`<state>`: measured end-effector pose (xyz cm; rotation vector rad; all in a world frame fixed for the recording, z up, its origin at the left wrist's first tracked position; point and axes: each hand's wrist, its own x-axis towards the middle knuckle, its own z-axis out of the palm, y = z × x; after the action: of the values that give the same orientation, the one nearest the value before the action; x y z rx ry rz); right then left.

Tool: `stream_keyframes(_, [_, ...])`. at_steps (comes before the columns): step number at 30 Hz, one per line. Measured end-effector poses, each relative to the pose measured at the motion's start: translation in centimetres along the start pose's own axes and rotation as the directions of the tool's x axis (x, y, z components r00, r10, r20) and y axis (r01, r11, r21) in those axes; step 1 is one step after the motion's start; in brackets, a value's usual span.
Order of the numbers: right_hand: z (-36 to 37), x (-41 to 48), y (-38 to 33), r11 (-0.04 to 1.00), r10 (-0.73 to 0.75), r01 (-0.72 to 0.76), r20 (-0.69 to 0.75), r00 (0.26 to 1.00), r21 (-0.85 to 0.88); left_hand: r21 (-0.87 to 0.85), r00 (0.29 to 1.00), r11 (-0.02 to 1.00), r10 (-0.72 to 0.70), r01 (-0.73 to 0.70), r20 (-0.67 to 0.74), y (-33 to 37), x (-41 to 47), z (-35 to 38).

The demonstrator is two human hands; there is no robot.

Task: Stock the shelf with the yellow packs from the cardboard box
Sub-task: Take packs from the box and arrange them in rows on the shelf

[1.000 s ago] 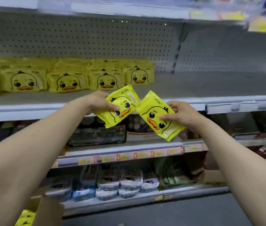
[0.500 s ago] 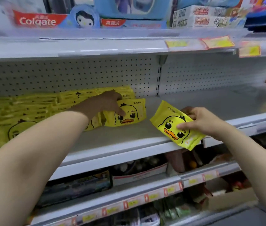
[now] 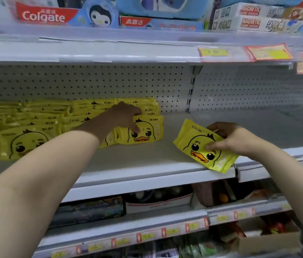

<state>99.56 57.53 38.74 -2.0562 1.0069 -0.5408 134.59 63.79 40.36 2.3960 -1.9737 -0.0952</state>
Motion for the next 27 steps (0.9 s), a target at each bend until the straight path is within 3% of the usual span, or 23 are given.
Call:
stream_keyframes(2, [0.2, 0.6, -0.2, 1.000, 0.001, -0.001, 0.018, 1.000, 0.024, 0.045, 0.999, 0.999, 0.011, -0.010, -0.038, -0.1, 0.2, 0.1])
stream_keyframes(9, [1.2, 2.8, -2.2, 1.000, -0.003, 0.003, 0.095, 0.995, -0.003, -0.047, 0.985, 0.998, 0.041, -0.050, -0.167, -0.9, 0.3, 1.4])
stream_keyframes(17, [4.2, 6.0, -6.5, 0.968, -0.016, 0.092, 0.309, 0.951, -0.233, -0.205, 0.953, 0.973, 0.043, -0.108, -0.299, -3.8, -0.5, 0.1])
stream_keyframes(21, [7.1, 8.7, -8.3, 0.919, -0.067, 0.194, 0.350, 0.934, -0.342, -0.286, 0.948, 0.955, -0.015, -0.082, -0.319, -6.1, -0.9, -0.5])
stream_keyframes(27, [10.5, 11.3, -9.8, 0.881, -0.043, 0.209, 0.368, 0.929, -0.424, -0.407, 0.942, 0.905, -0.025, -0.121, -0.336, -8.2, -1.4, -0.7])
